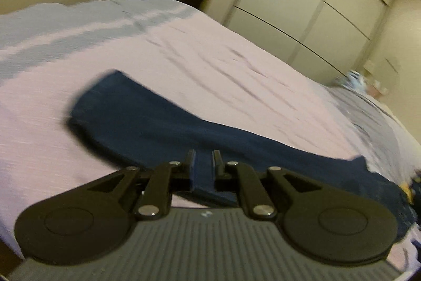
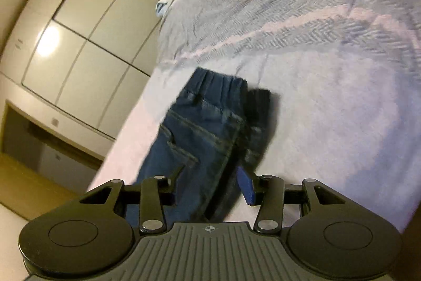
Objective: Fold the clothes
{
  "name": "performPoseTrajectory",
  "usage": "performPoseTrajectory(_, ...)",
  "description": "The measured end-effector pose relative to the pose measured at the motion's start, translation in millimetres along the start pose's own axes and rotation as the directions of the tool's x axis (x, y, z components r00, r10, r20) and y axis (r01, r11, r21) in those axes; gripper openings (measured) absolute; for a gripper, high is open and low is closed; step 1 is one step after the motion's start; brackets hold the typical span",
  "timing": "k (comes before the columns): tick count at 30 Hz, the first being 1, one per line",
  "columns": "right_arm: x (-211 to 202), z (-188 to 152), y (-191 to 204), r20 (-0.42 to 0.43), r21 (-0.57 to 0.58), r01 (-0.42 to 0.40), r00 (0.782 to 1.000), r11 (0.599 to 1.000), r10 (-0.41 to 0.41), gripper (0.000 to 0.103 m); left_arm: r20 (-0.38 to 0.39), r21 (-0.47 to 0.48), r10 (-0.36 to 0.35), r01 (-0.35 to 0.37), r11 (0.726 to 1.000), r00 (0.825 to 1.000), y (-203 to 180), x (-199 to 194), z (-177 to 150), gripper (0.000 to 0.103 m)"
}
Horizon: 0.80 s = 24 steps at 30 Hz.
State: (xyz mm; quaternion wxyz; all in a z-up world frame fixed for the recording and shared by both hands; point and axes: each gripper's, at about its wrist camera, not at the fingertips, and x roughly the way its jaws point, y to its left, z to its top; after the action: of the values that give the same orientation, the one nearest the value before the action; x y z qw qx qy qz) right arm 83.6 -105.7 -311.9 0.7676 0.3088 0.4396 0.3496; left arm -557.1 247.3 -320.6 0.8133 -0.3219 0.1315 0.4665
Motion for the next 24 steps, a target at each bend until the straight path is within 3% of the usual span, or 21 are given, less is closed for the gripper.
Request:
performPoseTrajectory(7,37.8,25.5,-17.3,-0.003,0.046,0.016,1.0,0.999,-0.016,0.045,-0.093,0.019,-0.108,0.11,0.994,0.99,-41.6,40.9,-17.6,0.007)
performPoseTrajectory(10,53.0,29.8,-28.3,-0.03,0.066,0.039,0.999,0.997,-0.037,0.016,-0.116,0.049,-0.11,0.116,0.992,0.987,-51.5,59.9,-19.9,0.007)
performPoseTrajectory(13,35.7,29.6,-15.4,0.008,-0.043,0.015,1.0,0.999,-0.015,0.012,-0.13,0.057,-0.115,0.123,0.991,0.985,-58.2,70.9,-19.0,0.007)
performPoseTrajectory(15,28.0,26.5,-5.0,0.029,-0.132,0.052,0.998,0.99,-0.049,0.012,-0.139,0.074,-0.114,0.125,0.989,0.984,-62.9,76.7,-19.4,0.007)
performPoseTrajectory(19,57.5,13.0,-1.1,-0.029,-0.299,0.189,0.978,0.935,-0.207,0.014,-0.174,0.129,-0.101,0.125,0.984,0.979,-77.6,88.3,-25.1,0.007)
performPoseTrajectory(22,43.4,8.4,17.8,0.025,-0.377,0.233,0.97,0.896,-0.242,0.019,-0.179,0.21,-0.113,0.15,0.966,0.977,-98.9,85.0,-29.8,0.007)
performPoseTrajectory(24,25.9,-5.8,42.7,0.134,-0.47,0.307,0.951,0.828,-0.277,0.021,-0.188,0.273,-0.132,0.181,0.945,0.973,-116.6,82.6,-35.2,0.007)
